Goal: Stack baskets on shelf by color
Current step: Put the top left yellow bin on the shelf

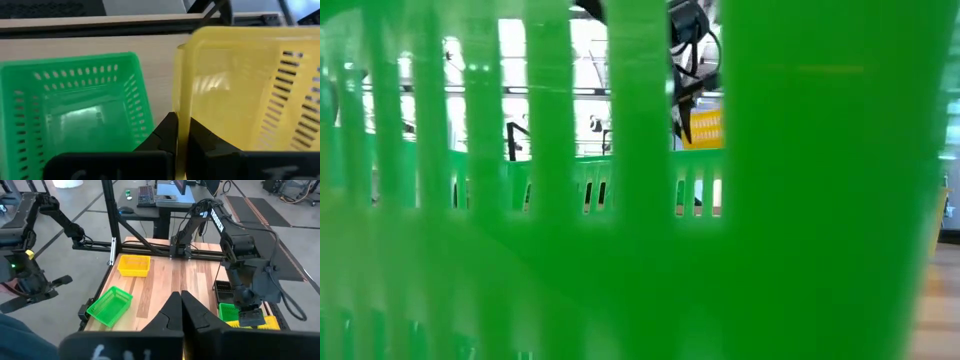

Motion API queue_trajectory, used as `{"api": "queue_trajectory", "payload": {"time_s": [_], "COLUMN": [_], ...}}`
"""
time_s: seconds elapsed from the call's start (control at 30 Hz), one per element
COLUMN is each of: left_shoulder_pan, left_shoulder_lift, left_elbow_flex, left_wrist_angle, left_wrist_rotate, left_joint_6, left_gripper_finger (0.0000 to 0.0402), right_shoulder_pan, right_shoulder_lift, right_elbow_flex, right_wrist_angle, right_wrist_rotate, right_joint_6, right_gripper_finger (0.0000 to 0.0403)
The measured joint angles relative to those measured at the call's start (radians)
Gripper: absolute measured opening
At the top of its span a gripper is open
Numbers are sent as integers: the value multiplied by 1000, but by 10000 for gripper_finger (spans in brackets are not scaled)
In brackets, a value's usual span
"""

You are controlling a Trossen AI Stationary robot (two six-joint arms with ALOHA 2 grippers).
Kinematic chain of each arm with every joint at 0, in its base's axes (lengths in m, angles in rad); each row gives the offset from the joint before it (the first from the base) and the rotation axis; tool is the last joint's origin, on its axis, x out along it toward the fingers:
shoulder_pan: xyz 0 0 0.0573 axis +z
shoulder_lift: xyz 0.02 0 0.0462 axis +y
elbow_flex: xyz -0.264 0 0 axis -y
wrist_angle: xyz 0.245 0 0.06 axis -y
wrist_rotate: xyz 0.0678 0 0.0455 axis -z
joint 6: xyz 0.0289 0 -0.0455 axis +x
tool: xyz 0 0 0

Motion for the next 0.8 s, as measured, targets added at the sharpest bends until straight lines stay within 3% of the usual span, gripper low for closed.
{"api": "queue_trajectory", "payload": {"time_s": [0.3, 0.8], "left_shoulder_pan": [1, 9], "left_shoulder_lift": [51, 81], "left_elbow_flex": [0, 5], "left_wrist_angle": [24, 35], "left_wrist_rotate": [60, 55], "left_joint_6": [-3, 10], "left_gripper_finger": [0, 0], "right_shoulder_pan": [0, 0], "right_shoulder_lift": [0, 0], "right_elbow_flex": [0, 0], "right_wrist_angle": [0, 0], "right_wrist_rotate": [0, 0], "right_joint_6": [0, 11], "right_gripper_finger": [4, 3]}}
